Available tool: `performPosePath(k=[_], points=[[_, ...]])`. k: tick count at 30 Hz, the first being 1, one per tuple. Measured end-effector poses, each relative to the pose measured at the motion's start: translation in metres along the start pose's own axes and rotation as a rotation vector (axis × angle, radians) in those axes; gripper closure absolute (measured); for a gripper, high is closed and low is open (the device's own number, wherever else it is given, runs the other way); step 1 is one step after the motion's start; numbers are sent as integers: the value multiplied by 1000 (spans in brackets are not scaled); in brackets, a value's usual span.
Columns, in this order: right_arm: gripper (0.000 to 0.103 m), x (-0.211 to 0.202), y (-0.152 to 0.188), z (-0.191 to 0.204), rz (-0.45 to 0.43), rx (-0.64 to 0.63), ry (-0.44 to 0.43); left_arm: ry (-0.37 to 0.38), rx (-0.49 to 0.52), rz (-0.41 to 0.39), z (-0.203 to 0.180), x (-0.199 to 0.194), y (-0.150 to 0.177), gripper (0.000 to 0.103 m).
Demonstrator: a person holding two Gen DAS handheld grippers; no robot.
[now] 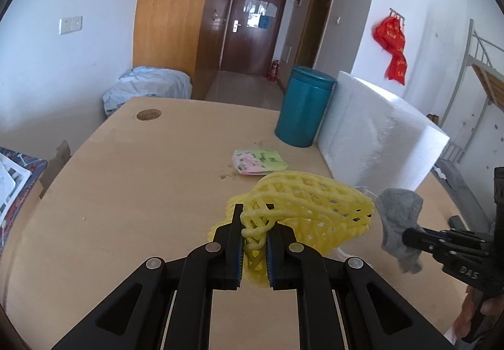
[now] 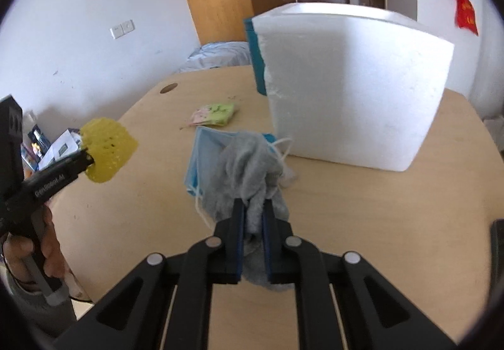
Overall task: Organize soft objects
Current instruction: 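Lift the yellow net and grey sock and carry both toward the white foam box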
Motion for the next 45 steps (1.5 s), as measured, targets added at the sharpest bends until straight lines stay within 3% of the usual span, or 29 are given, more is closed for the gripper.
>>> performPosePath(k=[4,6,8,11,16,26,45], points=[[91,-3,2,-3,-3,12,-80,27,16,-20,-8,-6,0,91],[91,-11,1,-4,-29,-1,-26,30,22,-26,-10,-7,-1,91],[91,-15,-1,-10,-34,47,-159,30,21,-22,-10,-6,0,91],[91,-15,-3,-8,-55,12,-43,30,20,-16,-11,-4,1,91],[91,-14,-4,-8,-56,48,-82,38,24,-16,-15,-4,2,91],[91,-32,-2,0,-98,9,-59,49,40,-33,-20,-21,4,91],[91,-94,26,18,-197,-23,-48,78,83,-115,-45,-101,28,91]])
Point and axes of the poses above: each gripper's, at about its wrist camera, not at the fingertips, and x roughly the way its jaws point, z to its left, y to its underside, the point moved 1 cm from there along x, roughly the way its jaws point, and after that the axes turned 2 degrees about -y, right-handed, at the moved point
